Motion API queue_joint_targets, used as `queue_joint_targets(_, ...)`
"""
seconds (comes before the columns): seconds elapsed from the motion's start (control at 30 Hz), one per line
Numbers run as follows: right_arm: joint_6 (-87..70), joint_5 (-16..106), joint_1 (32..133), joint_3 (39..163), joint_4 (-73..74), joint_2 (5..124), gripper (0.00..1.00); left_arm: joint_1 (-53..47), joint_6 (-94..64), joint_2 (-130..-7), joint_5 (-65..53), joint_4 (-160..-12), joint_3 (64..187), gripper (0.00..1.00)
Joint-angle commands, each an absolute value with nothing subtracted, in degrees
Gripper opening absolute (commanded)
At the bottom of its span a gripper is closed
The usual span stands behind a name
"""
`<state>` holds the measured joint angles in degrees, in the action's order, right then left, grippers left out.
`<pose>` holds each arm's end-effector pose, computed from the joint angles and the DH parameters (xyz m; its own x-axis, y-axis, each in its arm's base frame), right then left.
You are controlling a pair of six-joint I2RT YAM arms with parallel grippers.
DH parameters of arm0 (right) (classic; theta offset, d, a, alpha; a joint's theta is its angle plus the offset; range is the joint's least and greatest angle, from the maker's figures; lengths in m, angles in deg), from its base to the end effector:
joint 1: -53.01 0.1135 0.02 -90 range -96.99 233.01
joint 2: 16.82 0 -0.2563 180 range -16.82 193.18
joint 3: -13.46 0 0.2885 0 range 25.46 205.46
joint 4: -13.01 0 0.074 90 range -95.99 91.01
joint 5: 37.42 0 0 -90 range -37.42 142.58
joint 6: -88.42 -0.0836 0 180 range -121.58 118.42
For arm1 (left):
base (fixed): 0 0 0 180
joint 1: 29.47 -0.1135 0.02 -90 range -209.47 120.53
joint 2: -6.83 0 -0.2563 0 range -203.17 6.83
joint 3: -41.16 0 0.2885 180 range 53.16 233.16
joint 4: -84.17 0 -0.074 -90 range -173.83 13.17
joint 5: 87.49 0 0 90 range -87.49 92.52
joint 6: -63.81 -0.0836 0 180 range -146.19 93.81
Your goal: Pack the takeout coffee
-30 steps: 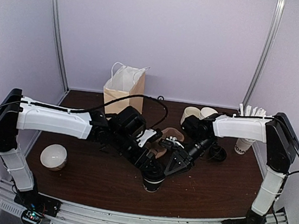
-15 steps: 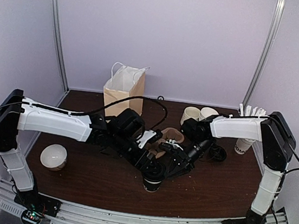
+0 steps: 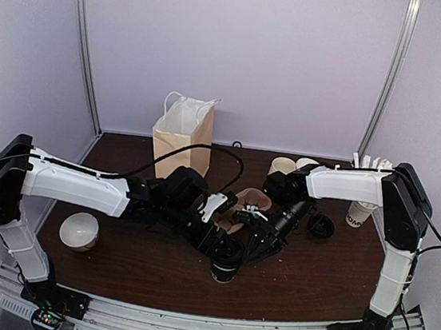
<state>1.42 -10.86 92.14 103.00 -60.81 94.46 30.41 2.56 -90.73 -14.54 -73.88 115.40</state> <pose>0.2400 0.2916 0.1346 -0.7598 -0.6483 0.0502 -0.2551 0.3681 0.8941 0.1931 -0.3816 0.1440 -0.7601 0.3938 -0.5168 0.6443 0.5597 -0.5211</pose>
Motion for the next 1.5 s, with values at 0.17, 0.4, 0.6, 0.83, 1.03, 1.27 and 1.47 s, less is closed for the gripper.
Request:
queue_joint_targets(0.17,5.22,4.17,92.12,106.26,-51.53,96.67,0.29,34.63,-0.68,-94.87,-1.79,-75.78,103.65,0.68)
queue_joint_targets(0.4,12.66,3.09,90.83,111.3,-59.92,90.79,0.35,35.01,-1.75,-92.27,-1.43,-73.47,106.73,0.68)
queue_joint_targets(0.6,18.98,5.42,90.66,107.98,-62.83,78.36,0.41,35.0,-0.46,-92.54,-3.27,-72.97,107.38,0.68)
queue_joint_targets(0.83,29.43,4.69,94.51,96.55,-54.55,66.55,0.19,34.98,1.22,-92.98,-6.14,-76.15,106.62,0.68)
queue_joint_targets(1.03,40.56,16.06,103.18,96.91,-55.7,66.23,0.21,34.88,2.25,-94.3,-6.59,-76.36,107.03,0.68)
queue_joint_targets(1.27,44.75,29.14,115.02,97.73,-54.37,68.54,0.29,33.37,4.15,-94.79,-4.25,-75.45,106.83,0.68)
queue_joint_targets(1.47,41.7,35.75,118.49,97.09,-48.69,69.6,0.25,33.13,4.47,-94.49,-4.95,-77.15,105.6,0.68)
